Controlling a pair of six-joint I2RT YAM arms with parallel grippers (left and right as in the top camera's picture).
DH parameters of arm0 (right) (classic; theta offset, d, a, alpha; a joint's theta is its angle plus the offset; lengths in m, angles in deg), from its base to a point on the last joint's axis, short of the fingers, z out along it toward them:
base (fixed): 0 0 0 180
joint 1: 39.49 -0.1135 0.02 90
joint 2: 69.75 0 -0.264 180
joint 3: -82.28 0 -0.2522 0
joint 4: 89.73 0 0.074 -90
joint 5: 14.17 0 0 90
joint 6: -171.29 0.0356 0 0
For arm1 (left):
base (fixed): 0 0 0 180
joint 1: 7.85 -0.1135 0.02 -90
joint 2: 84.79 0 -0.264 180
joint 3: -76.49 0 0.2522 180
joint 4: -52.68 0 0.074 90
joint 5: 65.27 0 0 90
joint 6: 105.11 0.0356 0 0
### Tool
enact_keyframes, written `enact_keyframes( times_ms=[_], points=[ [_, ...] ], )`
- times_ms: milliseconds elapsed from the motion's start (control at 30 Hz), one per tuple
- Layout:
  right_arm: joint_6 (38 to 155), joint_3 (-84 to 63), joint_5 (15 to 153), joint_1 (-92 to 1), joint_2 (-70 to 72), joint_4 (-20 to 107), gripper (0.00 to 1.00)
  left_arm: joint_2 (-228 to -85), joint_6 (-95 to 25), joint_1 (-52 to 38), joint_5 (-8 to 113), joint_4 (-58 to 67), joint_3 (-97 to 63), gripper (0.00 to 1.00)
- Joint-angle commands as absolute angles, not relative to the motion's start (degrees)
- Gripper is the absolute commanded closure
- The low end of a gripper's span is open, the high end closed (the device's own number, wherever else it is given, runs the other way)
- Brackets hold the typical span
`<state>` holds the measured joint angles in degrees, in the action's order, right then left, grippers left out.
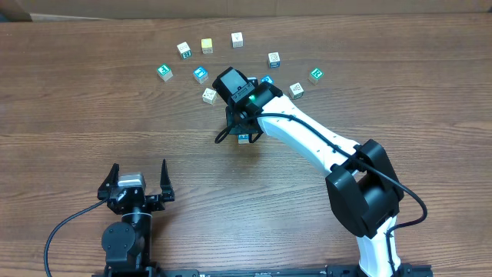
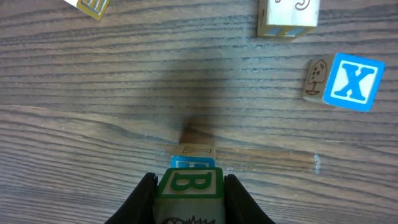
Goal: Form a tower
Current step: 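Lower the B block onto the H block and open the right gripper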
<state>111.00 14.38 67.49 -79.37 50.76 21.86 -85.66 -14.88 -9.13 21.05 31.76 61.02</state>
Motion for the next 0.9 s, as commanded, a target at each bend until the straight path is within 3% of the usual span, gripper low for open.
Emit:
enact_keyframes(
  times_ms=[0, 867],
  points=[
    [111.5, 14.6, 67.9, -79.4, 50.9, 22.3, 0.86, -85.1, -13.8, -9.7, 20.3, 31.0, 60.6, 0.0],
    [113.3, 14.6, 68.3, -79.4, 53.3, 22.8, 0.79, -85.1, -13.8, -9.7, 20.3, 31.0, 60.6, 0.0]
  ],
)
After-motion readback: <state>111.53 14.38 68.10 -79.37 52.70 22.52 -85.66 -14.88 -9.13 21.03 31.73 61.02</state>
